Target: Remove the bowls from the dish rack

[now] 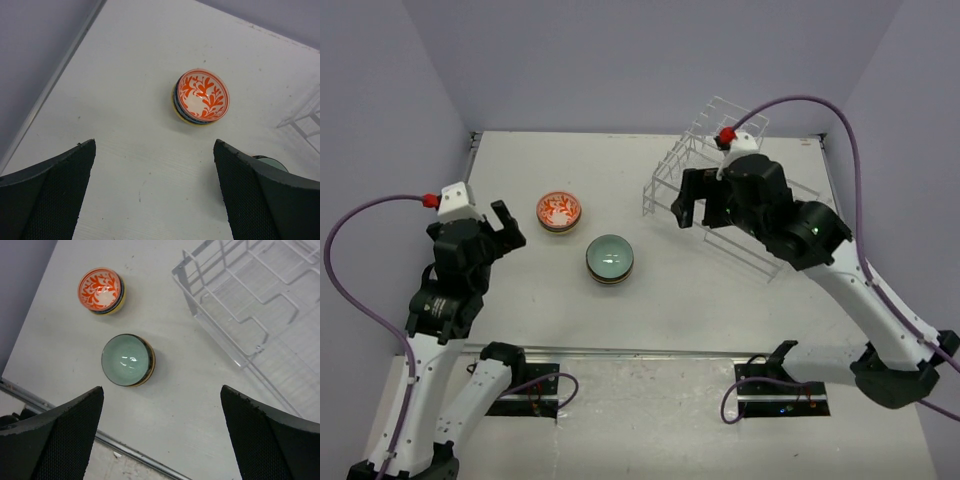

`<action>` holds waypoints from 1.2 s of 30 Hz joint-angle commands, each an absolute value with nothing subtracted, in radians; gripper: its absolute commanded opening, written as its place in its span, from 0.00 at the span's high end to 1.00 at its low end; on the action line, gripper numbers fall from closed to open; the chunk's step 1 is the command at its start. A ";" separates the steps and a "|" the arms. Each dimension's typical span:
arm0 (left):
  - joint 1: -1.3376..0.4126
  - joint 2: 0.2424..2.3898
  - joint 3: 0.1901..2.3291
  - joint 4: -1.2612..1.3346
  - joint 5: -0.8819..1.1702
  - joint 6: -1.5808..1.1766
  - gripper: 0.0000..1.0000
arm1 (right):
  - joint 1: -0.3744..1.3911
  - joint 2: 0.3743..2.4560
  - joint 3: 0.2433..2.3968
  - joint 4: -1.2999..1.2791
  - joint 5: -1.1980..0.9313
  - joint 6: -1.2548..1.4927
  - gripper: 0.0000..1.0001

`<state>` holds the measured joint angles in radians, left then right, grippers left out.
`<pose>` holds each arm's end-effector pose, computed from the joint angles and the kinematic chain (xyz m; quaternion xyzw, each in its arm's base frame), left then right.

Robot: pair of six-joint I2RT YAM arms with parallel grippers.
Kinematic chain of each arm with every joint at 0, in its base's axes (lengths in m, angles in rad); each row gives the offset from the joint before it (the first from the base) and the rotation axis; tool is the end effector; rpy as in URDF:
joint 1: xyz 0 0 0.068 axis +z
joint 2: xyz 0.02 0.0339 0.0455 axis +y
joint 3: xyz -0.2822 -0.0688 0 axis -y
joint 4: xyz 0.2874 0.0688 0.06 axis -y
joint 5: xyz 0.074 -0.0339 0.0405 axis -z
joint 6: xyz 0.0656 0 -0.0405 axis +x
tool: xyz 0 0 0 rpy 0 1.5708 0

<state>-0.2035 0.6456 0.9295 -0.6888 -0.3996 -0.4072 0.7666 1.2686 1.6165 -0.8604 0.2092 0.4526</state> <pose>0.1787 -0.0108 0.3684 -0.1919 0.8029 -0.0042 0.5644 0.2300 0.2026 0.4695 -0.0822 0.8562 0.2135 0.4632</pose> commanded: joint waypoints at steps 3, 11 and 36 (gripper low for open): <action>-0.206 0.634 1.069 -0.762 -0.479 -0.353 0.00 | 0.769 1.076 1.453 -0.893 0.469 0.494 0.01; -0.216 0.494 1.106 -0.785 -0.453 -0.258 0.00 | 0.770 0.724 1.229 -0.919 0.639 0.508 0.01; -0.299 0.342 1.063 -0.824 -0.449 -0.190 0.00 | 0.769 0.449 0.905 -0.808 0.796 0.437 0.01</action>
<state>-0.2913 0.3443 1.0725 -0.8513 -0.4683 -0.2237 0.7666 0.4168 0.9157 -0.8707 0.7383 0.4110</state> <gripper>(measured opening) 0.997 0.987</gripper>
